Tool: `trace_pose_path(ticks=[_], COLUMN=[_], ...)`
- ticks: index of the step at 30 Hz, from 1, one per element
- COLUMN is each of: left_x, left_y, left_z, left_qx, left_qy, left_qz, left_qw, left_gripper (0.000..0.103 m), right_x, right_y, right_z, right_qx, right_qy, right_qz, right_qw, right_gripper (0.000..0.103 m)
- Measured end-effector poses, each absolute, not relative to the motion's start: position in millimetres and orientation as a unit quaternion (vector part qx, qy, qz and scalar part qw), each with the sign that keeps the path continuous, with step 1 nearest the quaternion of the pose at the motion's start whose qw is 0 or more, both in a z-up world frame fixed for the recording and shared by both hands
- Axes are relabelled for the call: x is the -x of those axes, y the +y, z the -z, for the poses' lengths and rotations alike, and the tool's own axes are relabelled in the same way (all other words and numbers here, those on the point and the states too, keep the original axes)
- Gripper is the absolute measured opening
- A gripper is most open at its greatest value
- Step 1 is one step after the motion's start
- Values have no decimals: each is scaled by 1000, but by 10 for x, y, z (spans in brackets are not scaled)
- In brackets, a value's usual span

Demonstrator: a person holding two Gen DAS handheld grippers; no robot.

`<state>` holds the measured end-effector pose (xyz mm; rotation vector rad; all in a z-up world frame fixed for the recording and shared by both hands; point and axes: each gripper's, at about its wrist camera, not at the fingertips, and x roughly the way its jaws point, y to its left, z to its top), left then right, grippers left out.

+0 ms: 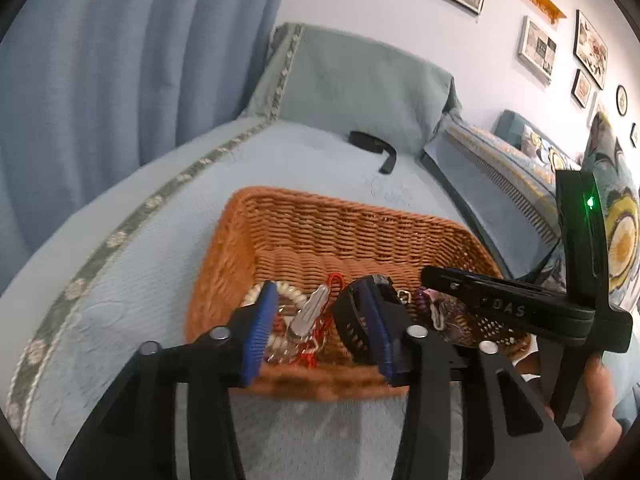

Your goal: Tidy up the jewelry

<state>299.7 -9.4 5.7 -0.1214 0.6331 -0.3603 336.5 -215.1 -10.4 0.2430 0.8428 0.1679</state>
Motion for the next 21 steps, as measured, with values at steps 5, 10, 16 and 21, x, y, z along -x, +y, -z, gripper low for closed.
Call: trace_pose_path(ticks=[5,10,16,21], left_x=[-2379,-1661,-1054,-764], left_y=[57,129,160,191], left_z=[-344,-574,-613,-442], left_qx=[70,54,42,34], left_qy=[266,226,179,169], left_qz=[181,169,139,106], left_qw=[944,958,973,979], left_gripper=[64,75,82,85], right_x=[-2831,-2097,-1326,-921], right_y=[-2301,-2300,-2109,-2023], right_z=[-103,-319,-464,-396], right_qx=[-143,-123,-64,-62], right_qy=[381,344,289,253], right_qz=[-93,-91,-77,-61], right_qw=[909,927,952,963], right_gripper=[45,48,61,70])
